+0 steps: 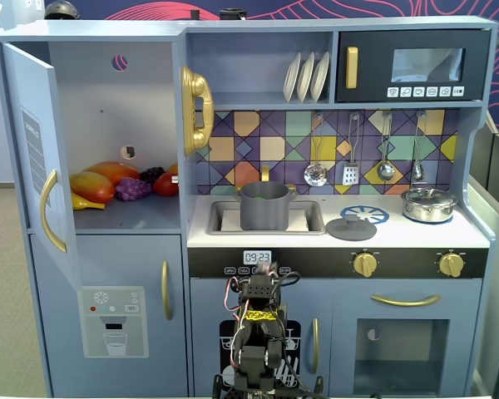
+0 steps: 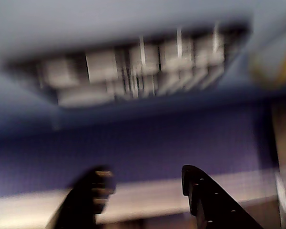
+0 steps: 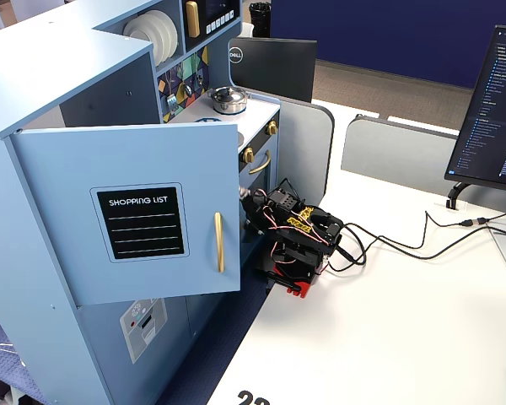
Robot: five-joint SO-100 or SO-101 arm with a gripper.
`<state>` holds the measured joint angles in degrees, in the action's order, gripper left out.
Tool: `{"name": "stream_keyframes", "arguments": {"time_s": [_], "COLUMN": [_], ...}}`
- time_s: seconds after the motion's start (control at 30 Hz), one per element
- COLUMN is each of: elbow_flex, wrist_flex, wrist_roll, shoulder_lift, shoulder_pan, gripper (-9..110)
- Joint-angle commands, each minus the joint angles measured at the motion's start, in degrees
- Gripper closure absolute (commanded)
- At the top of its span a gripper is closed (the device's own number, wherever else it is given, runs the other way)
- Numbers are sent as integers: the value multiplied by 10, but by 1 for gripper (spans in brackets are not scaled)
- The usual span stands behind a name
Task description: Pick up the green pineapple from the left cabinet and place it in the gray recipient
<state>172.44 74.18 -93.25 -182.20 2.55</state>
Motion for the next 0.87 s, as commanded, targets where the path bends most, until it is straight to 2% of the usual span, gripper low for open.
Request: {"name": "stream_keyframes", "arguments": {"time_s": [0.0, 0.13, 0.83], "elbow_flex": [-4, -4, -4], "wrist_flex": [134, 134, 134], "wrist_roll": [66, 66, 66], "shoulder_lift": [1, 1, 1], "shoulder_pan": [-37, -15, -14], "gripper": [101, 96, 96]}}
